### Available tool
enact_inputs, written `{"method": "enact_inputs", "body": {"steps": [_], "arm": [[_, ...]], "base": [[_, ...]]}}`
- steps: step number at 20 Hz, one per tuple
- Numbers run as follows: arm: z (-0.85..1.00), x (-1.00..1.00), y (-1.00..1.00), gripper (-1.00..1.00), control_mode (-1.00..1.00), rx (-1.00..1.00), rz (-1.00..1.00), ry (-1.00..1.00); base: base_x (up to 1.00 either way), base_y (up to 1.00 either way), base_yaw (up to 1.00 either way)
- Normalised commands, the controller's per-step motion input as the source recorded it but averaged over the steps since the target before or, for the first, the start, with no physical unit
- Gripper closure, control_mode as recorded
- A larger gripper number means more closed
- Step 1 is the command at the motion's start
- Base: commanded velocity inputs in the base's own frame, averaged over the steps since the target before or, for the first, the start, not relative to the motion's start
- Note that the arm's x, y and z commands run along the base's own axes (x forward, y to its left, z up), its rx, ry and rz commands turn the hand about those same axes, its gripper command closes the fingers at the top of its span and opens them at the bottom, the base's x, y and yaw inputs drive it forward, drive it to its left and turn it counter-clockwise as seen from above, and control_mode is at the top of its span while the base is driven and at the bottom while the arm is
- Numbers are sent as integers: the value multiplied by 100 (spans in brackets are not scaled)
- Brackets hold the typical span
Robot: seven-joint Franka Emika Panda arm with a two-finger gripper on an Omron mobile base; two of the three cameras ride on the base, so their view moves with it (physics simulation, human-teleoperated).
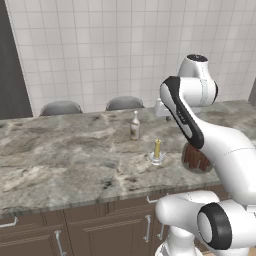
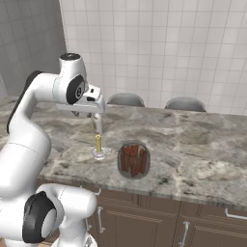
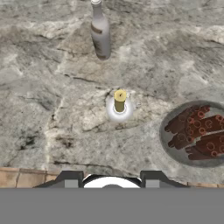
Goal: Pick the candle and jar from the dining table and place them in the open cabinet. Close the cabinet after placing the objects.
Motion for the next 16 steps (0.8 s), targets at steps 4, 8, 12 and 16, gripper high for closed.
{"method": "enact_inputs", "body": {"steps": [4,8,12,16], "arm": [[0,0,-6,-100,-100,0,0,0],[0,0,-12,-100,-100,0,1,0],[0,0,-17,-100,-100,0,1,0],[-6,-1,-19,-100,-100,0,1,0]], "base": [[0,0,0],[0,0,0],[0,0,0],[0,0,0]]}}
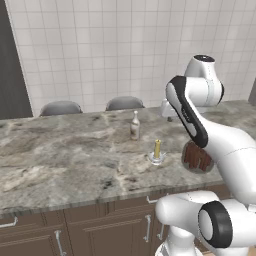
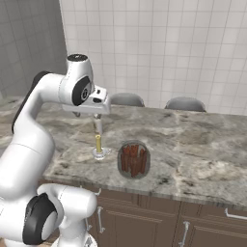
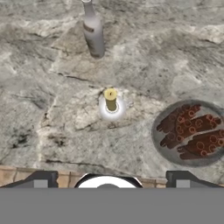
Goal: Pick the candle and jar from the dining table and place them in the open cabinet. Close the cabinet after placing the objects.
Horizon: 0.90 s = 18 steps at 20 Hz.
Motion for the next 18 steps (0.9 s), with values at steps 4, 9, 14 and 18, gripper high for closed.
{"method": "enact_inputs", "body": {"steps": [4,9,14,18], "arm": [[-14,-2,-25,-100,-100,0,2,0],[-19,-5,-31,-100,-100,5,5,0],[-26,-7,-28,-100,-100,4,7,0],[-33,-1,-25,-100,-100,0,7,0]], "base": [[0,0,0],[0,0,0],[0,0,0],[0,0,0]]}}
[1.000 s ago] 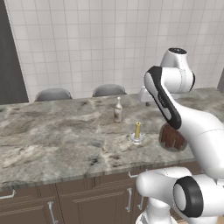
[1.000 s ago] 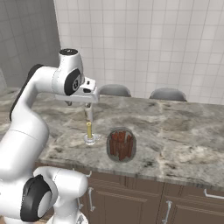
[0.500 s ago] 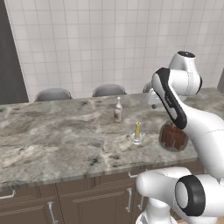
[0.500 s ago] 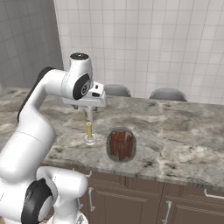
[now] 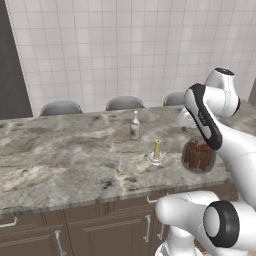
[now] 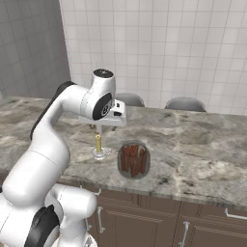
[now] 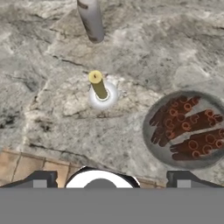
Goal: Pick the candle and jar from the dining table and place them in the open cabinet. Close the cabinet after placing the objects.
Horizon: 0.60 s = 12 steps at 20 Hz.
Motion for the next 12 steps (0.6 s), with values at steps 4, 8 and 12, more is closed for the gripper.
{"method": "enact_inputs", "body": {"steps": [4,8,12], "arm": [[-40,0,-22,-100,-100,0,5,0],[-45,0,-20,-100,-100,0,2,0],[-41,0,-12,-100,-100,-1,0,0]], "base": [[0,0,0],[0,0,0],[0,0,0]]}}
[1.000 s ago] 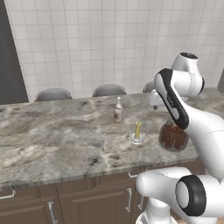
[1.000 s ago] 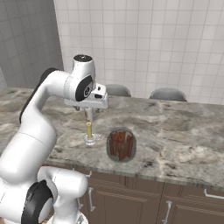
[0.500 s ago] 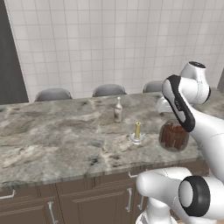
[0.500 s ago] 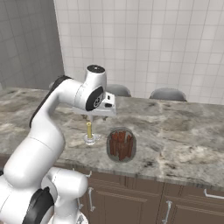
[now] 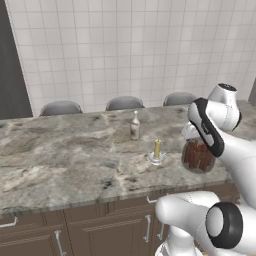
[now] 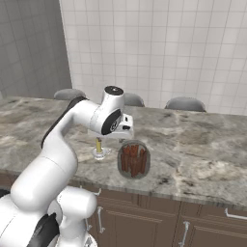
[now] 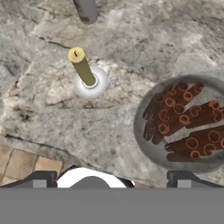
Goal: Pick the candle and jar from the dining table and place them in the open cabinet. Close the cabinet after placing the objects.
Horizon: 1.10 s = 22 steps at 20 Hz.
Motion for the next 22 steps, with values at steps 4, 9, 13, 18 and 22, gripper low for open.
{"method": "enact_inputs", "body": {"steps": [4,9,13,18,22], "arm": [[-29,3,-5,-100,-100,-6,0,0],[-14,9,-4,-100,-100,-10,0,0],[-6,13,-10,-100,-100,-4,0,0],[-5,19,-16,-100,-100,0,0,0],[-9,21,-16,-100,-100,0,0,0]], "base": [[0,0,0],[0,0,0],[0,0,0],[0,0,0],[0,0,0]]}}
